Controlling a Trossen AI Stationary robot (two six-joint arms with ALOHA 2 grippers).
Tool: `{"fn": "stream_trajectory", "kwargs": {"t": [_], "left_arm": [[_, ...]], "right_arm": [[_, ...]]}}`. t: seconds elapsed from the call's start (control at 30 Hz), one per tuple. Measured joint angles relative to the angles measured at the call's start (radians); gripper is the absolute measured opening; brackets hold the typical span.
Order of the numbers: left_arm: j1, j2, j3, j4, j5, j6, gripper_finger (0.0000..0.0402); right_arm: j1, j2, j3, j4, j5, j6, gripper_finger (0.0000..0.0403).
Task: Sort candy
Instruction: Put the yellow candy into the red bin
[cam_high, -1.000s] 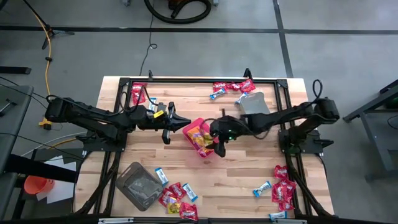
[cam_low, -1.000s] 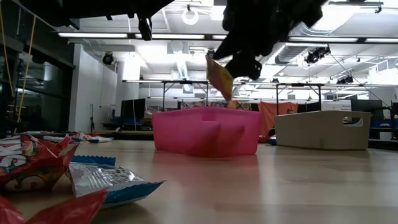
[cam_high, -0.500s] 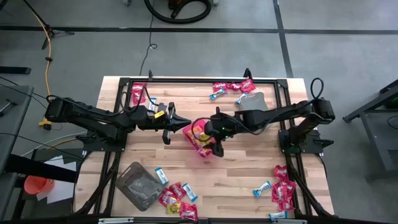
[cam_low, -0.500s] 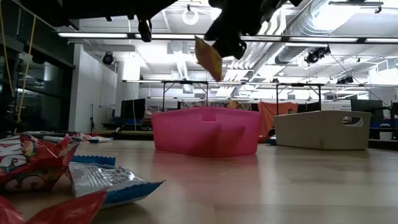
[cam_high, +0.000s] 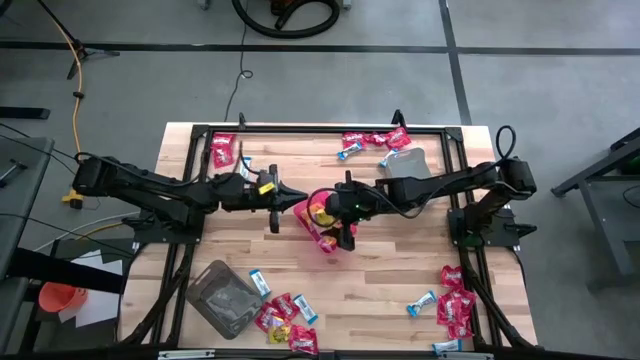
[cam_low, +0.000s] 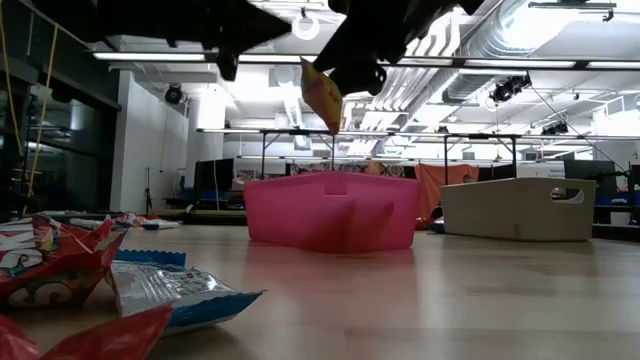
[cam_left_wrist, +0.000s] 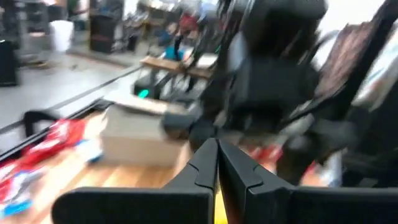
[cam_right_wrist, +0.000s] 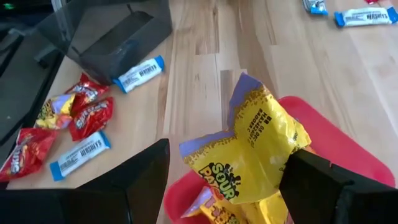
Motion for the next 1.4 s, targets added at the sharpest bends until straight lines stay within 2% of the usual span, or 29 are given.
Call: {"fn": "stream_trajectory", "kwargs": {"t": [0.17,0.53,0.77,0.97,1.1,1.23,1.4], "left_arm": [[-0.019,0.042,0.055,-0.049,-0.004,0.028,0.0001],[-0.02,0.247,0.155,-0.051,-0.002,0.065,0.0],[-0.022,0.265,0.156,-0.151,0.059,0.002,0.0],[-0.039,0.265,0.155,-0.251,0.07,0.002,0.0],[-0.042,0.211,0.154,-0.316,0.11,-0.018,0.0],[-0.042,0.041,0.157,-0.381,0.124,-0.025,0.0],[-0.042,-0.192,0.155,-0.467,0.052,0.022,0.0]], "right_arm": [[0.001,0.0,0.0,-0.002,-0.005,0.0,0.0268],[-0.002,-0.001,0.0,-0.002,-0.004,0.0,0.0268],[-0.008,-0.005,0.0,-0.021,-0.007,0.0,0.0268],[-0.031,-0.041,0.035,-0.123,0.0,-0.035,0.0268],[-0.043,-0.065,0.064,-0.191,0.0,-0.037,0.0268],[-0.048,-0.109,0.072,-0.275,-0.001,-0.045,0.0268],[-0.046,-0.191,0.072,-0.431,0.004,-0.028,0.0268]]}}
